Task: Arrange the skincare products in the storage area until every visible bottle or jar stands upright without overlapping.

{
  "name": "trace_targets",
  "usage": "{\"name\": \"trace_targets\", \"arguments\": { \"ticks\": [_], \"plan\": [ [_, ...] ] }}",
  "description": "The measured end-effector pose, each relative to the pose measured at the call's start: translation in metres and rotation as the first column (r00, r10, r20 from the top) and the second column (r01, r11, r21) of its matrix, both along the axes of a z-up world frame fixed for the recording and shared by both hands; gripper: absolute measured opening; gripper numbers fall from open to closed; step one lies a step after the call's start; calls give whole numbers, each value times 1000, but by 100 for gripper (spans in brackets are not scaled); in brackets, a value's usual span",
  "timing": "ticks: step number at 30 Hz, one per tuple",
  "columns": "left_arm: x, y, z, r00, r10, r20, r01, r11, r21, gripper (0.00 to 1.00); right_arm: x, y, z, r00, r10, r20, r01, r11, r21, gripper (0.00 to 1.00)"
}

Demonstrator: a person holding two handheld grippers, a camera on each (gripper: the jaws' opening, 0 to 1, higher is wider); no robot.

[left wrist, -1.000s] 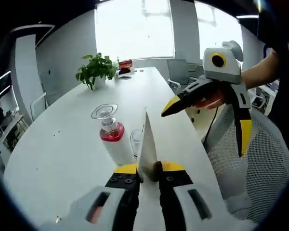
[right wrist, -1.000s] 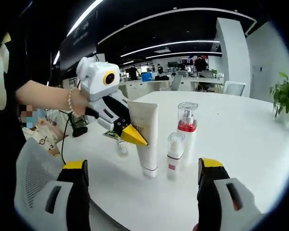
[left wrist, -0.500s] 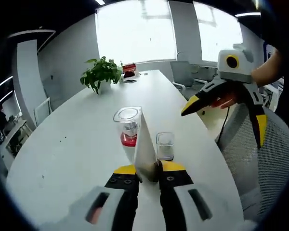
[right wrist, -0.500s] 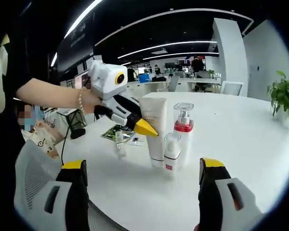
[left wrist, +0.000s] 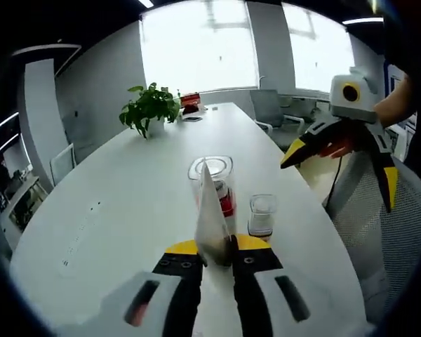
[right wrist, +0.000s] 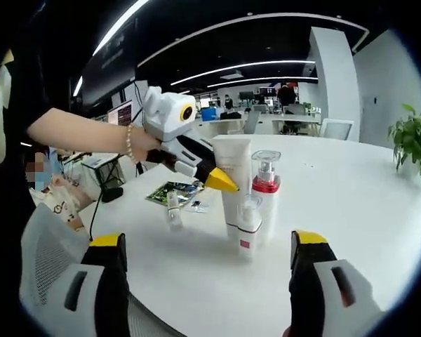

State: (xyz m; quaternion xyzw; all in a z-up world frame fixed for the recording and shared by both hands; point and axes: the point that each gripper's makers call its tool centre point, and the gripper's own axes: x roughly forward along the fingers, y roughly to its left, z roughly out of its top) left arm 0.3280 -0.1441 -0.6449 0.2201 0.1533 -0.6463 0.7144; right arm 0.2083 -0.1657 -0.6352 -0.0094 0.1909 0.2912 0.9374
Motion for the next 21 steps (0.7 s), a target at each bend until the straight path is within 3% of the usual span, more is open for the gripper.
{"name": "trace_targets", "arguments": {
  "ticks": [10,21],
  "plan": [
    [5,0,-1,999,30,-36,-30,999,-12,19,1,-2,0,1000,-4,-2,4,1000,6,97],
    [3,7,5,996,77,-39,-76,997,9,38,0,0,-3,1000,5,-13,-5,1000,8,97]
  ]
}}
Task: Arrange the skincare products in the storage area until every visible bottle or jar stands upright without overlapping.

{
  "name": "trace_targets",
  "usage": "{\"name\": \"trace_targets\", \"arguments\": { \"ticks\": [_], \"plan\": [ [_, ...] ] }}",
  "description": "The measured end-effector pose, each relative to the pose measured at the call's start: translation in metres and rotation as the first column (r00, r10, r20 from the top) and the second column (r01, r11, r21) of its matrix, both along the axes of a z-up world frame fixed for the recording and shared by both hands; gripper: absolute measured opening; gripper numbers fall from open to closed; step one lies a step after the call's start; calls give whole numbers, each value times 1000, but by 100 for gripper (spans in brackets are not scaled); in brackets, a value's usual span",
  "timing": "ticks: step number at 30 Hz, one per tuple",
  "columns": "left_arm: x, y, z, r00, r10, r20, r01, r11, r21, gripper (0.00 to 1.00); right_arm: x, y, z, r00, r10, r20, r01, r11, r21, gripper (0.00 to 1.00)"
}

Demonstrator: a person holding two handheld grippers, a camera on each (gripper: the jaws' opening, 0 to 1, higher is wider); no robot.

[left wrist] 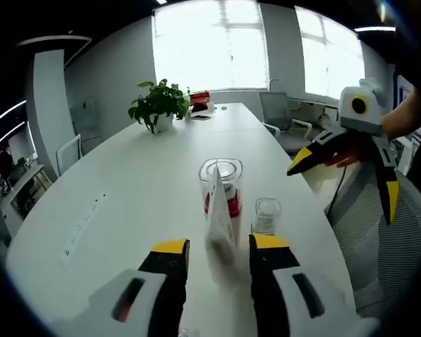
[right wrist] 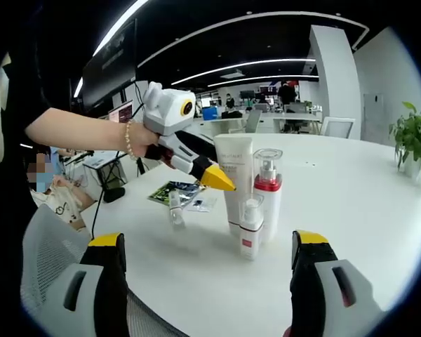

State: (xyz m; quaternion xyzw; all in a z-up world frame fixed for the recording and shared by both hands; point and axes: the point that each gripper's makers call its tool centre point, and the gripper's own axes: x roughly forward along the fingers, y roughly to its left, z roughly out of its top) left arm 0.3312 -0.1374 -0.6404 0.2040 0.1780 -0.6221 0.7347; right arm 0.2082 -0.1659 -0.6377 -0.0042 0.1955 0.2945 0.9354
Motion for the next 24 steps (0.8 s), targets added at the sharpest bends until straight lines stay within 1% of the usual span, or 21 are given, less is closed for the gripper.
{"name": "trace_targets", "arguments": {
  "ticks": [3,6,8,9,10,13,16,19,21,24],
  "plan": [
    [-2,6,-2,1000,23,-22,-23,1000,20,46,-1,1,0,1000,6,0,-6,1000,-1,97],
    [-13,18,-3,997,58,-59,-55,998,40,54,-3,3,-1,1000,19,-4,-19,1000,0,97],
    [-22,24,-5,988,99,-116,-92,994,60,59,-4,4,-1,1000,25,-7,-25,1000,6,98],
    [-27,28,-6,985,110,-129,-101,992,74,63,-4,5,0,1000,27,-7,-27,1000,15,99],
    [-28,29,-6,985,112,-130,-103,992,74,67,-4,6,0,1000,28,-9,-27,999,23,100],
    [-35,37,-6,978,141,-152,-130,988,78,69,-5,8,-1,999,37,-20,-36,999,39,100],
    [-47,48,-5,967,176,-183,-163,983,82,70,-5,9,-3,998,54,-32,-53,998,38,100],
    [-55,59,-5,957,211,-199,-196,976,91,75,-8,13,-4,997,69,-41,-68,997,35,100],
    [-59,67,-4,949,235,-208,-221,971,88,77,-10,14,-6,995,77,-62,-75,997,35,99],
    [-63,79,-4,932,282,-229,-270,959,82,81,-10,14,-7,995,84,-61,-82,996,31,99]
  ]
}}
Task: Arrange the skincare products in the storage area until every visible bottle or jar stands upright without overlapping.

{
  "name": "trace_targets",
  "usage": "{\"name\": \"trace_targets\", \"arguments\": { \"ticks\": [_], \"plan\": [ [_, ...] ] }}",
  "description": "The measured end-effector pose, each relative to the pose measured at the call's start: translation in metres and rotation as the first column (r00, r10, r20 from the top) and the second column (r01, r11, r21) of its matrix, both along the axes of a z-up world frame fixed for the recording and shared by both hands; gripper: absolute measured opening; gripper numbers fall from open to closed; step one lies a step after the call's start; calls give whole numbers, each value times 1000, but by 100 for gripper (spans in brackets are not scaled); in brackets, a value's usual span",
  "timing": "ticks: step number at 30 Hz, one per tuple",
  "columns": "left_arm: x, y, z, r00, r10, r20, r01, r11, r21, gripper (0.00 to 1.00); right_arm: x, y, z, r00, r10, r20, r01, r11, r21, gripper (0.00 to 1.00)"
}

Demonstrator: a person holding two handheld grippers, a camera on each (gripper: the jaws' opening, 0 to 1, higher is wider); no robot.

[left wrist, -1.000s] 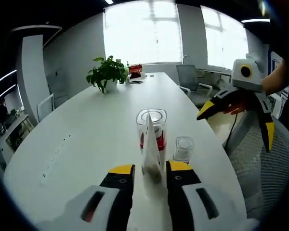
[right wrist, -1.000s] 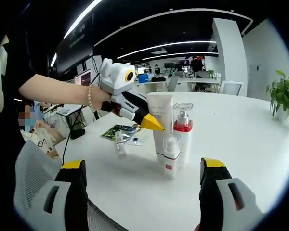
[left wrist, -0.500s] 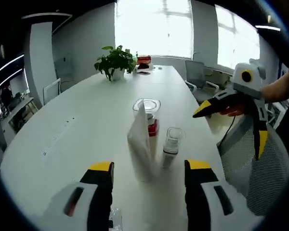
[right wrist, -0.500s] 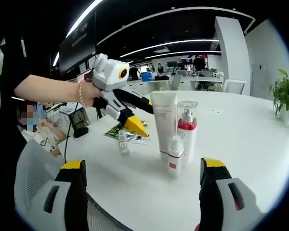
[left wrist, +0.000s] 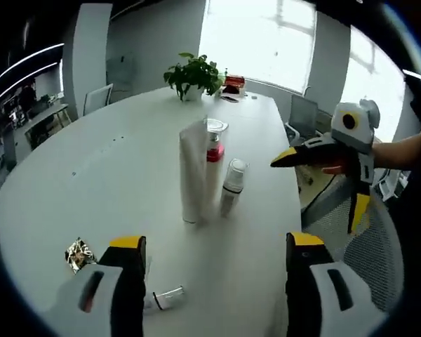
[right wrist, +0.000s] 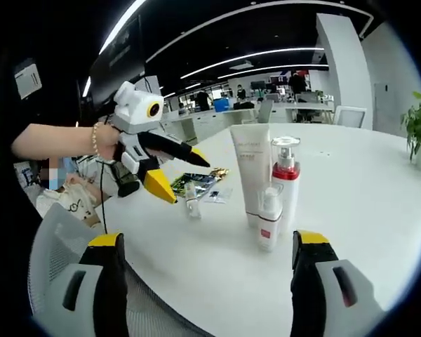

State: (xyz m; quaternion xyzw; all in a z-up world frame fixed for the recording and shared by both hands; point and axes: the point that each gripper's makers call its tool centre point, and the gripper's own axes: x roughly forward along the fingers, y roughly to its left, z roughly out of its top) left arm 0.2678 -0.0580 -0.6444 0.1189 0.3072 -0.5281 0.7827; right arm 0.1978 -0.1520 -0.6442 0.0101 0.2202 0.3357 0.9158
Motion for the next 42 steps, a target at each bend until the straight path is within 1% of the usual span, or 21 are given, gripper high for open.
{"name": "trace_targets", "arguments": {
  "ticks": [1,3,7,11,12,13,15,16,20,26,28,31,35,38,40,42],
  "plan": [
    [-1,3,0,1000,18,2,-18,1000,3,84,0,0,0,1000,1,1,-1,1000,-3,99],
    [-6,9,-1,999,34,0,-34,999,4,86,-1,1,-1,1000,5,-3,-5,1000,-6,100],
    [-14,22,-4,997,75,-21,-75,997,-10,87,-2,2,-1,1000,15,-3,-15,1000,-10,100],
    [-33,32,-5,992,117,-44,-118,993,-13,89,-3,3,-2,1000,22,-5,-22,1000,-12,100],
    [-33,34,-6,991,126,-53,-127,992,-17,89,-3,3,-2,1000,23,-5,-23,1000,-14,100],
    [-34,37,-6,988,140,-61,-142,990,-27,89,-3,3,-2,1000,25,-4,-25,1000,-15,100],
    [-46,36,-5,985,157,-72,-160,986,-44,89,-4,4,-3,1000,28,-5,-28,999,-16,100],
    [-48,39,-6,983,164,-77,-168,985,-46,90,-4,4,-3,1000,29,-5,-29,999,-18,100],
    [-59,50,-7,975,204,-89,-209,977,-47,91,-6,6,-5,999,41,-2,-41,999,-34,100],
    [-68,67,-12,957,269,-108,-277,959,-61,93,-8,9,-6,998,59,2,-59,997,-54,100],
    [-72,71,-16,953,278,-118,-286,957,-53,92,-8,9,-4,998,59,5,-59,997,-46,100],
    [-78,80,-23,949,290,-124,-297,954,-40,94,-8,9,-4,998,55,7,-54,998,-38,100],
    [-85,91,-25,942,313,-120,-320,947,-40,94,-9,11,-4,998,63,7,-63,997,-44,100],
    [-86,104,-30,931,344,-125,-351,935,-43,94,-10,12,-5,997,73,5,-73,996,-50,100],
    [-90,107,-31,923,362,-132,-370,928,-42,94,-10,13,-6,997,74,1,-74,996,-51,100],
    [-94,110,-32,919,371,-134,-380,924,-43,95,-10,13,-6,997,74,-1,-74,996,-50,99]
  ]
}}
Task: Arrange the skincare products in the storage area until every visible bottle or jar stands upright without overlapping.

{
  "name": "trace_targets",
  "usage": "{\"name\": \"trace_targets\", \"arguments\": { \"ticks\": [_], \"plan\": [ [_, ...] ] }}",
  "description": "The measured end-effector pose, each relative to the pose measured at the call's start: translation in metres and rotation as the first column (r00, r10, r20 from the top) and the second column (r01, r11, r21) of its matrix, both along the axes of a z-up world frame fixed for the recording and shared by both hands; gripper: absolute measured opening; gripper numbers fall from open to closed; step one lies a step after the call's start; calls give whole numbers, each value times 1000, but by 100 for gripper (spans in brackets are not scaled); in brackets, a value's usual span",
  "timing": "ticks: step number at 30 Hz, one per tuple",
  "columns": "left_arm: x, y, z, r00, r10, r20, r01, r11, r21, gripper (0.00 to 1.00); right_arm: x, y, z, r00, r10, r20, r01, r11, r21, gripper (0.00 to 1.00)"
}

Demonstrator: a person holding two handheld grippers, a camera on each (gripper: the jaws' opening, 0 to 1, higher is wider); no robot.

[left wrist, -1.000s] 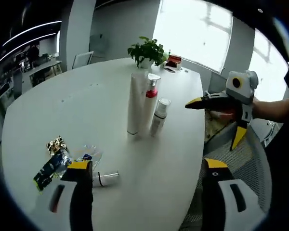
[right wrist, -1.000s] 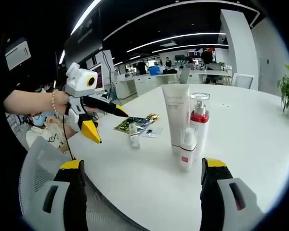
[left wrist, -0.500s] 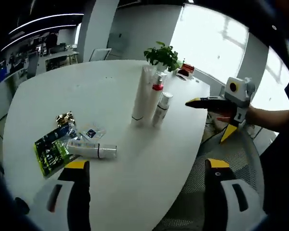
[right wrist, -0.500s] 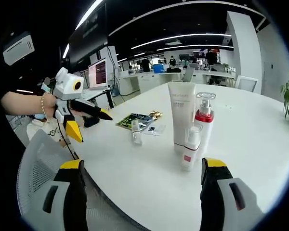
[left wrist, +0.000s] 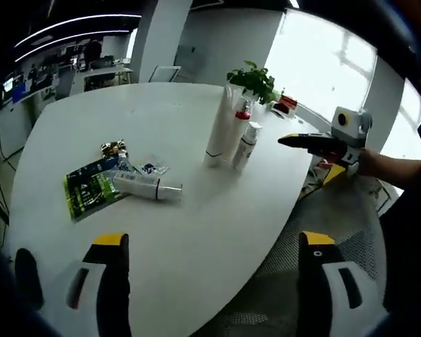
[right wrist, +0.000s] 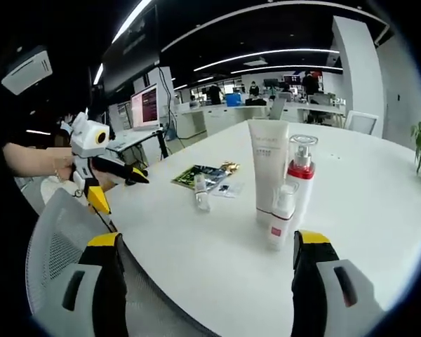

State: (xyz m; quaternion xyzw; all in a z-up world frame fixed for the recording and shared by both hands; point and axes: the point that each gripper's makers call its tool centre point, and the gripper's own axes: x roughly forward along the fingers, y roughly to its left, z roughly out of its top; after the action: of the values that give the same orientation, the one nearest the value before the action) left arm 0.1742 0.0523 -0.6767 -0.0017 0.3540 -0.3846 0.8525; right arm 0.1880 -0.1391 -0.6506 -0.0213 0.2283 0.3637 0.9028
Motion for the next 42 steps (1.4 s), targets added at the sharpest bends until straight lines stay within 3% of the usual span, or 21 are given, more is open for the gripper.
{"name": "trace_targets", "arguments": {
  "ticks": [9,19,22,31,36,42],
  "plan": [
    [-6,9,-1,999,36,14,-36,999,8,99,-3,3,-3,1000,11,-18,-11,1000,-11,99],
    [-14,3,-2,999,37,23,-37,999,-11,99,-5,5,-9,999,25,-48,-26,999,-26,99],
    [-21,0,-9,1000,30,3,-30,1000,-5,99,-6,5,-10,998,28,-55,-30,999,-30,98],
    [-16,1,-10,999,35,14,-35,999,-6,98,-5,7,-16,996,37,-81,-40,998,-39,98],
    [-16,1,-8,999,47,17,-46,999,-16,96,0,17,-18,996,56,-77,-59,997,-42,94],
    [-16,4,-10,999,44,21,-44,999,-14,95,15,46,-17,993,97,-64,-101,993,-59,88]
  ]
}}
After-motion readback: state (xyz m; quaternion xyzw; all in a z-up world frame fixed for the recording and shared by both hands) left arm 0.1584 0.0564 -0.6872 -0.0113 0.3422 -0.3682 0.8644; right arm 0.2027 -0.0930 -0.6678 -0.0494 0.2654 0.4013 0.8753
